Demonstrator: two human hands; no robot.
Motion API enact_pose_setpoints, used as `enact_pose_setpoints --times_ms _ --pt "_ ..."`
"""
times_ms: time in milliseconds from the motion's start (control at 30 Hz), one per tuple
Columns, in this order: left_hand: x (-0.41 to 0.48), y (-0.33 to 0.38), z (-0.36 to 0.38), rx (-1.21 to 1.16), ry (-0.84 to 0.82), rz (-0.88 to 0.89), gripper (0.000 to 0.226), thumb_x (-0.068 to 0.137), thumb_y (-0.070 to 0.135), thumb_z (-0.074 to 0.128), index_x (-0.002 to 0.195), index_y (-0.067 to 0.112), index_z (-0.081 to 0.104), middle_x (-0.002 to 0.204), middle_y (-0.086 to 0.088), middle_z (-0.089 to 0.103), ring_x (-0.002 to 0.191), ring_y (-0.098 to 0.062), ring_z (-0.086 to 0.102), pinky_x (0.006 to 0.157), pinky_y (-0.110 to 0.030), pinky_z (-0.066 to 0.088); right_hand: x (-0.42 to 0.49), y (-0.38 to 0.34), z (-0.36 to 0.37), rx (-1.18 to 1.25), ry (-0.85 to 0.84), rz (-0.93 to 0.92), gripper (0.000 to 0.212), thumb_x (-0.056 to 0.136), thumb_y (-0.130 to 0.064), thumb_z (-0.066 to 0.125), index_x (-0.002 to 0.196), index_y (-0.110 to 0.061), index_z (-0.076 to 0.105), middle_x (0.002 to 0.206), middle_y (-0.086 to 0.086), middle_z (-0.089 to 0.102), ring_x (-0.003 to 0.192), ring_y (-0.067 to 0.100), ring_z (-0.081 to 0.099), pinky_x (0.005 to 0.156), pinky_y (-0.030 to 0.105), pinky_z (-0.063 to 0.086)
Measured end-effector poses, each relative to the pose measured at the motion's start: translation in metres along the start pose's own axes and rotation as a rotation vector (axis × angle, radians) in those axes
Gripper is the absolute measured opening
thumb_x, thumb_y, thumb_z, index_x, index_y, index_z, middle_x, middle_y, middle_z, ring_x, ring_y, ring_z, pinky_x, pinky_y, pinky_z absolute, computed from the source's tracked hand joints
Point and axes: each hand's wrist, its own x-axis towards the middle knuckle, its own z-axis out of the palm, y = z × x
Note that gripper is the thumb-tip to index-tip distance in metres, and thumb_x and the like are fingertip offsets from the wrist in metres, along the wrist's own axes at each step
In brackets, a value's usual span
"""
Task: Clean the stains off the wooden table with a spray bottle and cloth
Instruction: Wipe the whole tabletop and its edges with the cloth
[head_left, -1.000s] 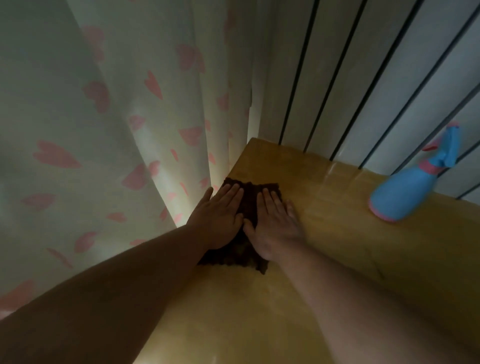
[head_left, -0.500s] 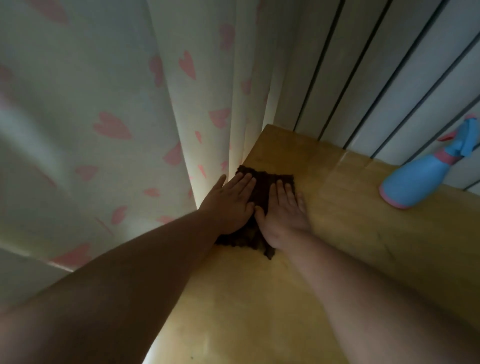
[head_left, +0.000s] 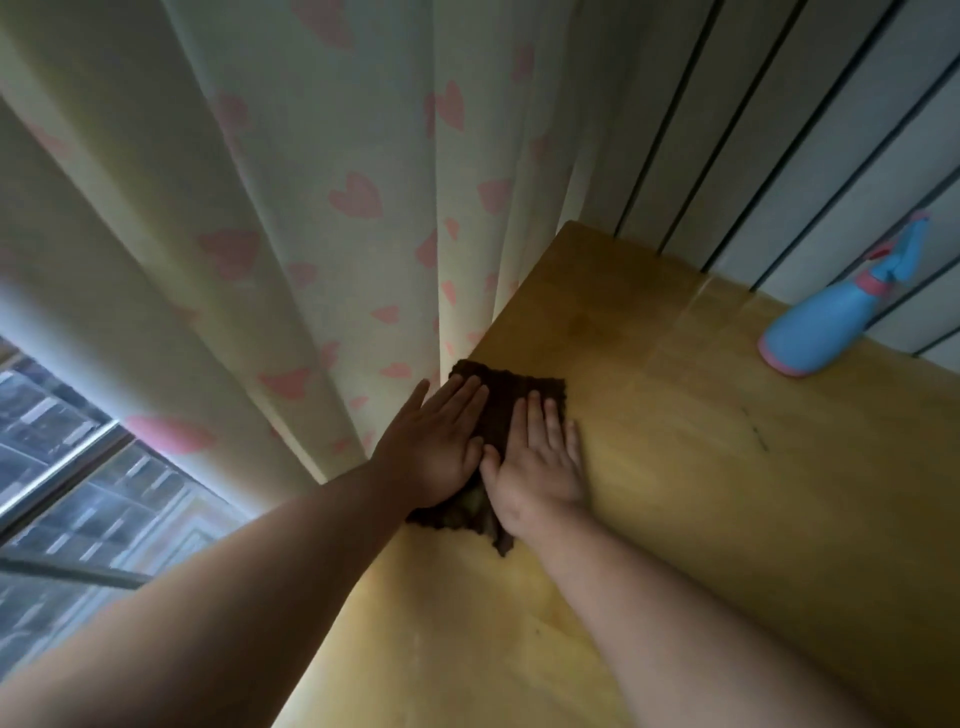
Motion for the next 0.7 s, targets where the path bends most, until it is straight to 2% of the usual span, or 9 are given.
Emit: enact_pose_setpoints --times_ms 133,267,333,400,433,500,600,633,700 --pt "-0.038 0.002 -0.004 -0.027 -0.097 -0.051 0.080 0.086 0.053 -0.009 0.158 0.018 0.000 0.165 -0.001 -0.002 0.152 -0.017 -0.005 0.117 -0.036 -0.015 -0.034 -0.017 0.009 0.020 0.017 -0.021 0.073 0.096 -0.051 0.011 0.153 -0.009 -0.006 0.161 0.008 -0.011 0.147 0.022 -0.016 0.118 0.044 -0.012" --pt "-0.065 0.002 -0.005 -0.073 -0.160 -0.081 0.081 0.083 0.056 -0.012 0.156 0.023 -0.010 0.165 0.003 -0.010 0.148 -0.008 -0.019 0.117 -0.034 -0.019 -0.057 -0.030 0.016 0.005 -0.001 -0.028 0.075 0.091 -0.051 0.004 0.153 -0.008 -0.004 0.161 0.008 -0.011 0.147 0.022 -0.015 0.116 0.044 -0.014" --pt "-0.077 0.005 -0.004 -0.090 -0.181 -0.103 0.080 0.084 0.057 -0.011 0.156 0.024 -0.011 0.164 0.006 -0.013 0.142 -0.003 -0.025 0.116 -0.033 -0.021 -0.064 -0.035 0.016 0.002 0.006 -0.019 0.079 0.089 -0.051 0.012 0.152 -0.004 0.016 0.161 0.012 0.009 0.149 0.025 0.005 0.117 0.045 -0.003" --pt "-0.082 0.008 -0.006 -0.087 -0.200 -0.113 0.079 0.084 0.057 -0.012 0.156 0.025 -0.012 0.164 0.006 -0.014 0.140 -0.003 -0.027 0.115 -0.033 -0.022 -0.066 -0.036 0.017 0.087 0.009 -0.026 0.075 0.085 -0.049 0.030 0.140 -0.001 0.046 0.150 0.015 0.039 0.140 0.028 0.035 0.113 0.048 0.015" --pt "-0.080 0.009 -0.009 -0.086 -0.195 -0.112 0.080 0.083 0.057 -0.012 0.156 0.024 -0.013 0.164 0.005 -0.014 0.140 -0.004 -0.027 0.115 -0.033 -0.022 -0.065 -0.035 0.015 0.096 -0.005 -0.037 0.074 0.083 -0.049 0.034 0.135 0.000 0.052 0.146 0.015 0.045 0.136 0.028 0.041 0.112 0.048 0.020" --pt "-0.071 0.008 -0.013 -0.073 -0.199 -0.103 0.081 0.082 0.056 -0.013 0.156 0.023 -0.013 0.163 0.004 -0.015 0.143 -0.007 -0.026 0.116 -0.034 -0.021 -0.061 -0.028 0.012 0.097 -0.023 -0.069 0.075 0.085 -0.051 0.032 0.140 -0.002 0.045 0.150 0.015 0.039 0.141 0.027 0.034 0.114 0.047 0.015" --pt "-0.041 0.009 -0.012 -0.011 -0.176 -0.079 0.082 0.081 0.055 -0.015 0.156 0.021 -0.010 0.159 0.005 -0.017 0.149 -0.013 -0.017 0.118 -0.035 -0.018 -0.037 -0.006 0.005 -0.011 -0.005 -0.120 0.077 0.094 -0.054 0.017 0.153 -0.008 0.000 0.162 0.008 -0.006 0.148 0.020 -0.009 0.117 0.046 -0.010" --pt "-0.028 0.010 -0.010 0.009 -0.139 -0.073 0.080 0.085 0.054 -0.011 0.157 0.019 -0.004 0.160 0.003 -0.012 0.151 -0.015 -0.009 0.119 -0.037 -0.014 -0.026 0.003 0.002 -0.025 0.002 -0.108 0.077 0.095 -0.056 0.014 0.152 -0.010 -0.008 0.161 0.006 -0.013 0.147 0.019 -0.016 0.117 0.046 -0.012" --pt "-0.007 0.012 -0.009 0.042 -0.074 -0.048 0.071 0.096 0.048 0.008 0.155 0.012 0.022 0.161 -0.007 0.018 0.150 -0.023 0.018 0.120 -0.043 0.003 -0.006 0.017 -0.008 -0.057 0.005 -0.079 0.078 0.095 -0.059 0.011 0.152 -0.010 -0.012 0.160 0.006 -0.017 0.147 0.019 -0.018 0.118 0.046 -0.012"
